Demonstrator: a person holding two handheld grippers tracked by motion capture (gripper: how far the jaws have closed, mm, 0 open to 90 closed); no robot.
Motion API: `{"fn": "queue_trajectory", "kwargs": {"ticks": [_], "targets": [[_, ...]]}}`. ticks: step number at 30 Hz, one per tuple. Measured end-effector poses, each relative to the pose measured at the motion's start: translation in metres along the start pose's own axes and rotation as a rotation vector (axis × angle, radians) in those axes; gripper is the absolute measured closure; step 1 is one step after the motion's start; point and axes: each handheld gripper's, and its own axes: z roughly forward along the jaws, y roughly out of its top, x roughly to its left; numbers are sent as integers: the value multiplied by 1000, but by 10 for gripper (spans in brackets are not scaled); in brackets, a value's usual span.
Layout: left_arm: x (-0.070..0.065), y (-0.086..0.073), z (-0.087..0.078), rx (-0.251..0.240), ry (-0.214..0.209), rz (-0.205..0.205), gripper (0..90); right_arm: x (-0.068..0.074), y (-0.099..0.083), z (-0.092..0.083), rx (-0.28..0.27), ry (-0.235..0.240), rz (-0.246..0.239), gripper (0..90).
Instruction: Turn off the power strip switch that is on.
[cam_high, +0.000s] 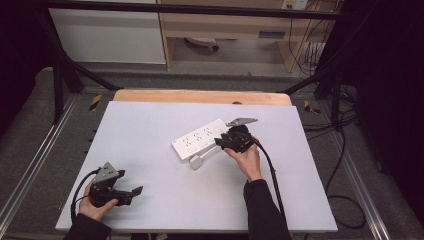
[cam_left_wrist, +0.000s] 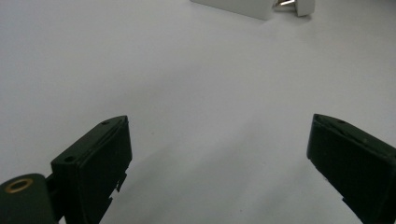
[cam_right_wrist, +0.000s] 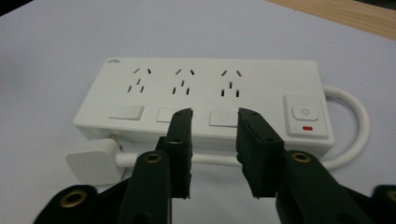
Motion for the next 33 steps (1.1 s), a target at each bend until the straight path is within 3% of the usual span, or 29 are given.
{"fn": "queue_trajectory", "kwargs": {"ticks": [3, 10, 16, 25, 30, 33], "targets": [[0, 0, 0, 2, 2, 1, 62, -2, -2, -4, 13, -7, 6, 510], [0, 0, 1, 6, 3, 3, 62, -8, -9, -22, 3, -17, 39, 293], [0, 0, 1, 7, 4, 3, 62, -9, -14, -38, 13, -44, 34, 114], [0, 0, 1, 10, 4, 2, 60, -11, -30, -62, 17, -72, 2, 27], [0, 0, 1, 11, 5, 2, 58, -14, -43, -74, 28, -96, 10, 17], [0, 0, 2, 13, 4, 2, 55, -17, -52, -81, 23, -85, 19, 15]]}}
